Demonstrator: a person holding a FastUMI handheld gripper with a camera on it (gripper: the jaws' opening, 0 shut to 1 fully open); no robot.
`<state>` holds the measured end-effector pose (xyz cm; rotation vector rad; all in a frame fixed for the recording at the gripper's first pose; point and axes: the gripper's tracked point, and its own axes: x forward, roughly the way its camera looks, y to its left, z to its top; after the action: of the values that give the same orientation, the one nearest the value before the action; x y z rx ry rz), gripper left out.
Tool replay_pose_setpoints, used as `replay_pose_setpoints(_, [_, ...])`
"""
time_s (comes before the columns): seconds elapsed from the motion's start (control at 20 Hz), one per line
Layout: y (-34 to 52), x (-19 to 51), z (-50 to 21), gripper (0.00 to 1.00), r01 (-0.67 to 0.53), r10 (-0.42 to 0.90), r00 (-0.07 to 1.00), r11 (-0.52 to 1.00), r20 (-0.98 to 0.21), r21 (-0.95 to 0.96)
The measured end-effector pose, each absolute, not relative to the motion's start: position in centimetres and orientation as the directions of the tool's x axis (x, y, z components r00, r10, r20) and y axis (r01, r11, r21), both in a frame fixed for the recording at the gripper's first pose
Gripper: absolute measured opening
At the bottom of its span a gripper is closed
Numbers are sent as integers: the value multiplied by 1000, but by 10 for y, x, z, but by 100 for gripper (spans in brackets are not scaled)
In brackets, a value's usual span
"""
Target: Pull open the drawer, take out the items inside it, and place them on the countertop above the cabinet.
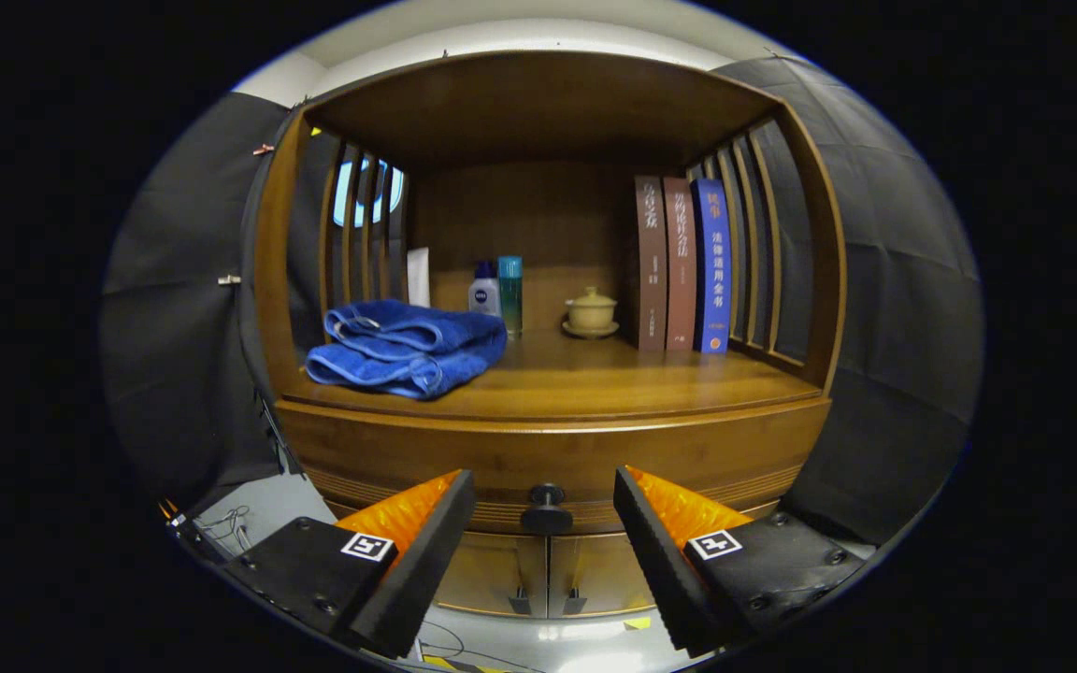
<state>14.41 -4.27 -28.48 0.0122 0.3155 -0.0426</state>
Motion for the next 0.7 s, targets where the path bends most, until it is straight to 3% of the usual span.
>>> replay_pose_setpoints(0.45, [-47,175,-352,88,49,-27,908,998,-419,41])
replay_pose_setpoints(0.7, [-45,173,-357,45,28,-41,902,999,-430,-36])
